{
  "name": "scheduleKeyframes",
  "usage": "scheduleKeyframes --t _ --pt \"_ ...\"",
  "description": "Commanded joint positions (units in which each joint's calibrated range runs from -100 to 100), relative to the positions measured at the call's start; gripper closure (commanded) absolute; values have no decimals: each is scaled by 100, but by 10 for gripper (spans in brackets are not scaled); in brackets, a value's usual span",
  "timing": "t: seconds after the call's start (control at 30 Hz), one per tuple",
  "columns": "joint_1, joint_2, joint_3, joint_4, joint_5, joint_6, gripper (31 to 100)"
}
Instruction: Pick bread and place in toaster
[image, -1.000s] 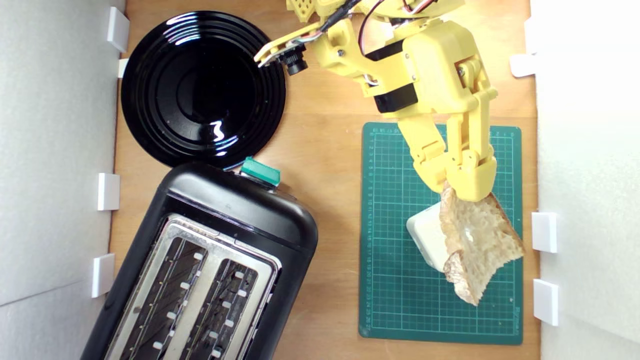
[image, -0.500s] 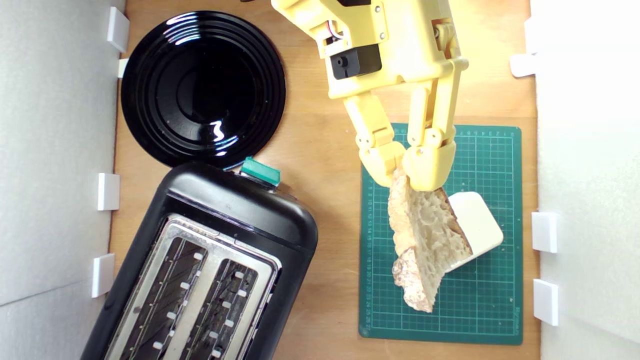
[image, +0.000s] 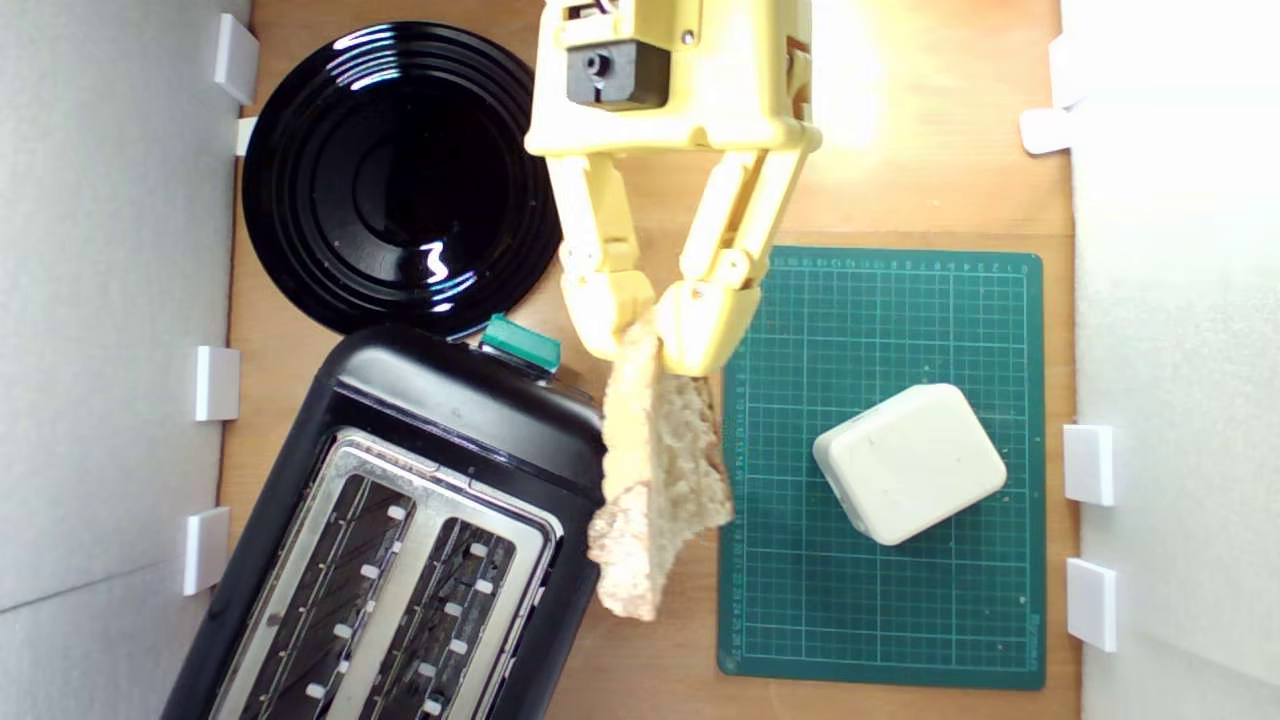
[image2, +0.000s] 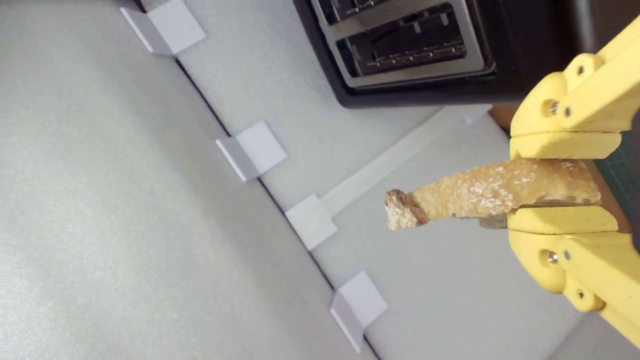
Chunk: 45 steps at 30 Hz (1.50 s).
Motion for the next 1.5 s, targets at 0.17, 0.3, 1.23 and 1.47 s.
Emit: scheduleKeyframes --t 0.17,0.3,1.23,1.47 --pt "684 314 -1862 28 1205 637 748" --pt "958 547 -2216 92 1307 867 748" --pt "1780 1146 -2306 735 1307 1307 748" --pt "1788 1155 -2306 735 1290 1092 748"
